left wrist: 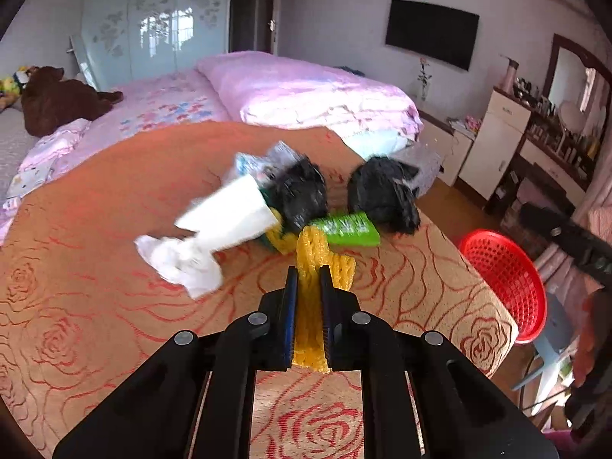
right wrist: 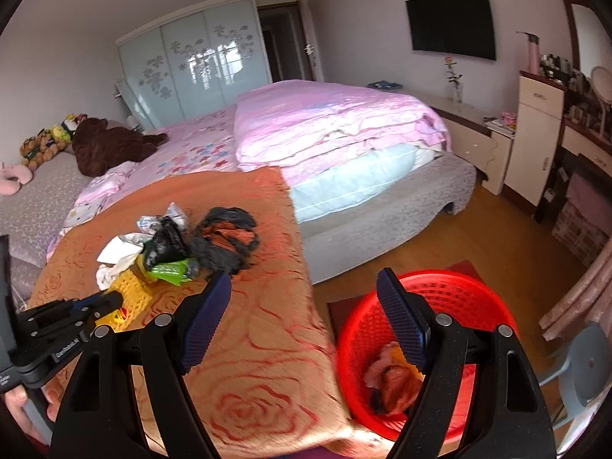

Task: Collect trash
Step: 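Return to the bed and grasp another yellow foam net with the left tool, then grasp the black plastic bag with the right tool while the left tool holds the yellow net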

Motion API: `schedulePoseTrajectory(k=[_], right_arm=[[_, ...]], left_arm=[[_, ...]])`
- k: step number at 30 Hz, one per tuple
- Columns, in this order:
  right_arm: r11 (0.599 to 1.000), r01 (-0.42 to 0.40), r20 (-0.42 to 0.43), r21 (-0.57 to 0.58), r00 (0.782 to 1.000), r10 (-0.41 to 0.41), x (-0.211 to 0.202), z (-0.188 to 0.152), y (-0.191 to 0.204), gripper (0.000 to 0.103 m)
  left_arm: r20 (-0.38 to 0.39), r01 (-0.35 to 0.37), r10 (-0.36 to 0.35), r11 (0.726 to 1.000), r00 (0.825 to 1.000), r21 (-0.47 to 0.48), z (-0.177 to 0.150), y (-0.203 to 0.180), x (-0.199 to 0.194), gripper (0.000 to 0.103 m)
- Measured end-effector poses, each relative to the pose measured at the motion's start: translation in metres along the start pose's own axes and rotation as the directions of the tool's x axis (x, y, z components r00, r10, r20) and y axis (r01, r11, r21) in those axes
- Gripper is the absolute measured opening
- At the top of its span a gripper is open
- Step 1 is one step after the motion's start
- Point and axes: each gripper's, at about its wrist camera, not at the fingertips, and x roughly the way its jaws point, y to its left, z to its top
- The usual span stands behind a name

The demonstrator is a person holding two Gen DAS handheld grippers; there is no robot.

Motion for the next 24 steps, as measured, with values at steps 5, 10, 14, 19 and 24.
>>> schedulePoseTrajectory(k=[5, 10, 14, 19, 24], right_arm=[[0.999, -0.041, -0.033, -0.014, 0.999, 0.04, 0.025, 0.01, 0.023, 0.076], [0.997, -0.056, -0.048, -0.045, 0.997, 0.054, 0.044, 0.021, 0.045, 0.076], [0.996, -0.069, -0.078, -0.053, 0.995, 0.065, 0.062, 0.027, 0.057, 0.076], [0.995, -0.088, -0.12, -0.046, 0.989, 0.082, 0.087, 0.031, 0.068, 0.077], [0.995, -0.082, -0.146, -0.056, 0.987, 0.074, 0.106, 0.033, 0.078, 0.077]], left_arm=[[0.032, -0.003, 0.004, 1.0, 0.999, -0.022, 0.009, 0.006, -0.011, 0.01], [0.048, -0.014, 0.015, 0.999, 0.999, -0.031, 0.014, 0.008, -0.015, 0.01], [0.057, -0.016, 0.018, 0.999, 0.998, -0.042, 0.016, 0.016, -0.019, 0.01], [0.063, -0.02, 0.023, 0.998, 0.998, -0.055, 0.019, 0.024, -0.02, 0.01], [0.061, -0.024, 0.028, 0.997, 0.998, -0.071, 0.019, 0.031, -0.018, 0.01]])
